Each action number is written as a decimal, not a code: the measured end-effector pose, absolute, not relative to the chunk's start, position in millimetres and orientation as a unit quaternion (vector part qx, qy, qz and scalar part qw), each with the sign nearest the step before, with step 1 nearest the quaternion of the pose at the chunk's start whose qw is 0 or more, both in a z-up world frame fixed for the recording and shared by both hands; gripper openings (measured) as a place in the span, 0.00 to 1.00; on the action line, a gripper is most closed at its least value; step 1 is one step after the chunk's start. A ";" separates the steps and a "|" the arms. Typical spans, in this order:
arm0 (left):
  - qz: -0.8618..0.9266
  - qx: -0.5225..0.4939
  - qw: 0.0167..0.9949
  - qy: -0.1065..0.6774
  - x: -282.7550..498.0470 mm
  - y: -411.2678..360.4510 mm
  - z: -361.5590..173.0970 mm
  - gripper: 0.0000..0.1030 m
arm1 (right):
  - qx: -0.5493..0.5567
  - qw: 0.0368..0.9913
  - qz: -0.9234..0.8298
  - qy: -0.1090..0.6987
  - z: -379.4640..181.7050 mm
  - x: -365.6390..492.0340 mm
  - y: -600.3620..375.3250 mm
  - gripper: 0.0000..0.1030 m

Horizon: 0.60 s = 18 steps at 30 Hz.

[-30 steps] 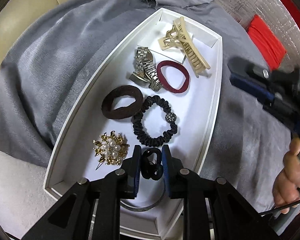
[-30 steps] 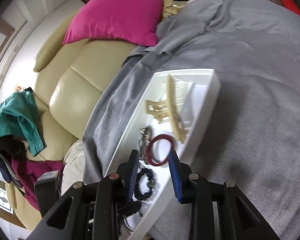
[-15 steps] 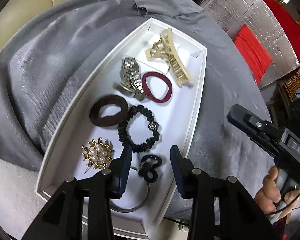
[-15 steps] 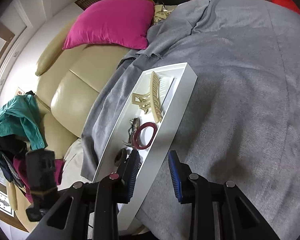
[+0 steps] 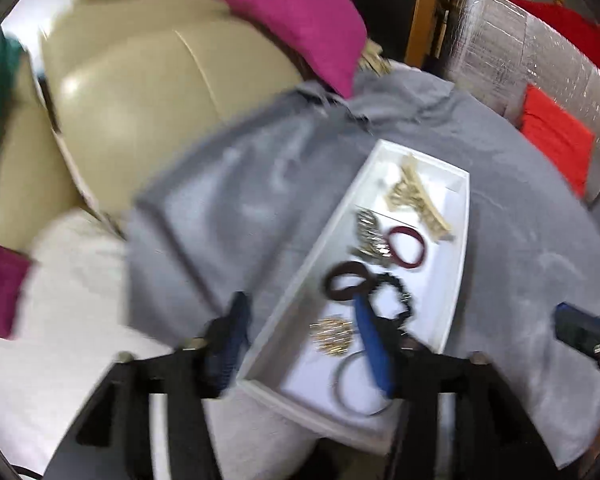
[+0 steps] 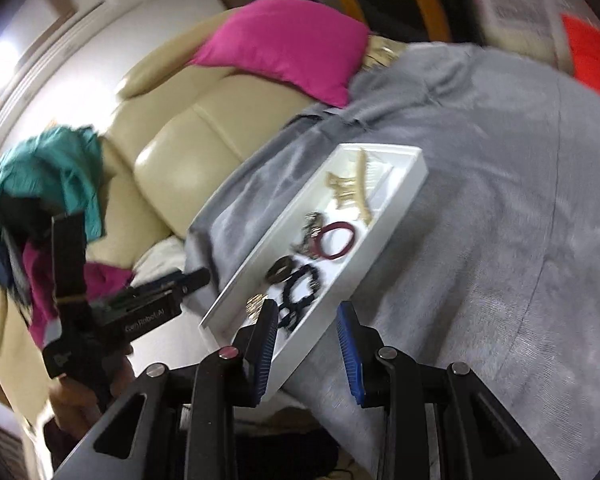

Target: Organize jewelry

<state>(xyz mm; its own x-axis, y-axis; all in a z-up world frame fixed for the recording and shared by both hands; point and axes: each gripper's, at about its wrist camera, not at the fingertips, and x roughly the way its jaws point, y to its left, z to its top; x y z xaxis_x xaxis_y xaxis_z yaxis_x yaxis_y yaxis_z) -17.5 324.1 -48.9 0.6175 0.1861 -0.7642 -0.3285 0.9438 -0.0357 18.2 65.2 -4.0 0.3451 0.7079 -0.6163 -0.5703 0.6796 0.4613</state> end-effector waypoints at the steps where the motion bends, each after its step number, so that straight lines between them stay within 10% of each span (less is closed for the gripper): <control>1: 0.162 -0.057 0.898 0.405 -26.4 322.3 -40.3 0.63 | 0.072 0.818 0.392 0.414 0.9 10.9 67.3 0.32; 12: 0.200 0.035 0.907 0.370 -102.9 310.2 -3.6 0.77 | -0.005 0.851 0.324 0.412 23.8 -46.4 89.7 0.34; 18: 0.175 0.005 0.930 0.322 -131.7 291.4 19.9 0.80 | -0.035 0.892 0.293 0.344 54.2 -83.1 85.0 0.57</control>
